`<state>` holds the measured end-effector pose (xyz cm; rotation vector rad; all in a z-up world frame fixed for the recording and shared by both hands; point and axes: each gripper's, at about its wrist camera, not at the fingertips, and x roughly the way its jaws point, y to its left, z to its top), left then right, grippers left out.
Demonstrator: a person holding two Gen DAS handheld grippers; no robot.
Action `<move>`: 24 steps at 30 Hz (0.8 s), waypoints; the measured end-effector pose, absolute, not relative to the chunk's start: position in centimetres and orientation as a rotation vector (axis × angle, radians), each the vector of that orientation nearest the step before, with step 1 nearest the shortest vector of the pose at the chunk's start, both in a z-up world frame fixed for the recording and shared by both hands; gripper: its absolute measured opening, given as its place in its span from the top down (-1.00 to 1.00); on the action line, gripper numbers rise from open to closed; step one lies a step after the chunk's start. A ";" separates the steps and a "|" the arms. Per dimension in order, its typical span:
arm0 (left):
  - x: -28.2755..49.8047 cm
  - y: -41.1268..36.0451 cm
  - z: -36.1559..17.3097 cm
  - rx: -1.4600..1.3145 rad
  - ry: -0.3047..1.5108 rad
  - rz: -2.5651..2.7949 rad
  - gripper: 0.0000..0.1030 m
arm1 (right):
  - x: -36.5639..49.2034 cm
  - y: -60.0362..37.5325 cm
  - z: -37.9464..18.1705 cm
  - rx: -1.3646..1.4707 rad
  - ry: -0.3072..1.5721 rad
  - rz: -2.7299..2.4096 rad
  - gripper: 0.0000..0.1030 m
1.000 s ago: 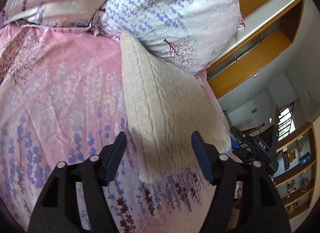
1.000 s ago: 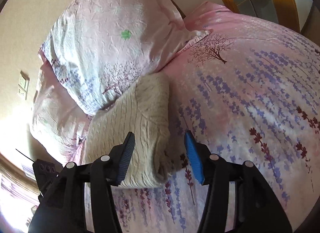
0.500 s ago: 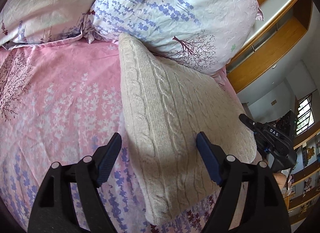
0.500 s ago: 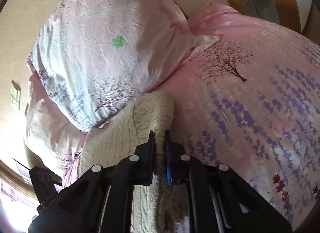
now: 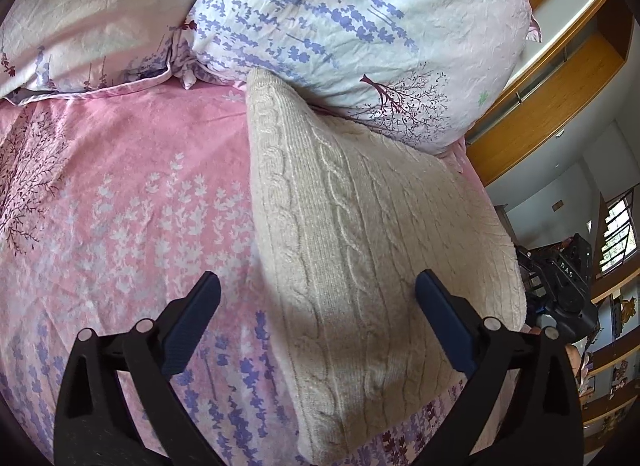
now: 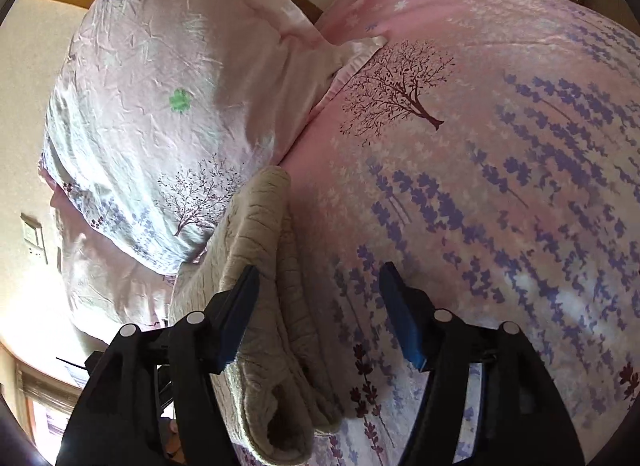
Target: Fold small clothes
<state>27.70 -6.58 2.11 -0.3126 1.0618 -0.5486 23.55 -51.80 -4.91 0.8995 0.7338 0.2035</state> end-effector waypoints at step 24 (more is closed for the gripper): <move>29.8 -9.0 1.5 -0.294 1.074 -0.558 -0.96 | 27.1 -47.9 -4.4 0.803 0.832 0.326 -0.41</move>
